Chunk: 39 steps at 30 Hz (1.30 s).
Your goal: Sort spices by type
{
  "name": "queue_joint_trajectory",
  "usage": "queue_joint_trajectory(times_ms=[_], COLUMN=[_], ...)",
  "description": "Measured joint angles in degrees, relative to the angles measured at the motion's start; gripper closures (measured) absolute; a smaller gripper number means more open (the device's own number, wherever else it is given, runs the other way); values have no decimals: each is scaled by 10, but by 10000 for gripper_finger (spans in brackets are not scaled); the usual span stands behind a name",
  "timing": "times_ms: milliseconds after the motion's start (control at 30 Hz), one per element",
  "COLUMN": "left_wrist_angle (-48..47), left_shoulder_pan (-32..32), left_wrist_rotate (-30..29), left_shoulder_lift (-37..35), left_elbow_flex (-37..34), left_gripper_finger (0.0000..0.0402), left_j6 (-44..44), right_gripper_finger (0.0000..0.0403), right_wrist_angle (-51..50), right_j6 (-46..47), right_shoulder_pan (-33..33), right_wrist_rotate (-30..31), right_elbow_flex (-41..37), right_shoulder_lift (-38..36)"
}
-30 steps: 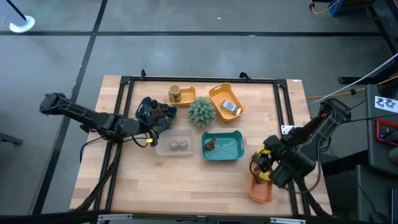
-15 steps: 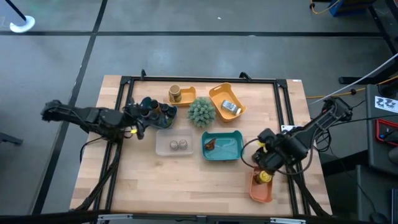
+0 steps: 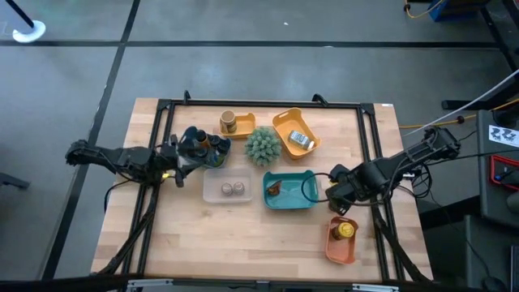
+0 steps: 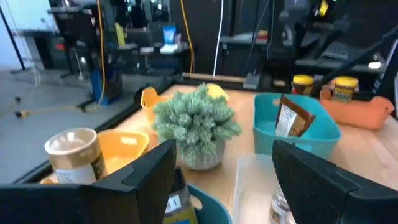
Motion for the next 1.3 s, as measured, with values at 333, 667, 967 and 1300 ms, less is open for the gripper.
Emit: queue_joint_trajectory(times_ms=[333, 667, 967, 1300], left_wrist_angle=[-10, -61, -64, -65], left_shoulder_pan=[0, 0, 0, 0], left_wrist_rotate=[-11, -11, -11, -11], left_shoulder_lift=[-34, -34, -34, -34], left_elbow_flex=[-3, -3, -3, -3], left_gripper_finger=[150, 150, 150, 150], left_j6=[54, -1, -6, -8], right_gripper_finger=[121, 121, 121, 121], right_wrist_angle=[25, 130, 137, 227], right_j6=[-62, -63, -62, -75], right_shoulder_pan=[-46, -48, -48, -48], right_wrist_rotate=[-41, -71, -68, -84], right_elbow_flex=[-17, -111, -143, -203], right_shoulder_lift=[-5, -31, -32, -32])
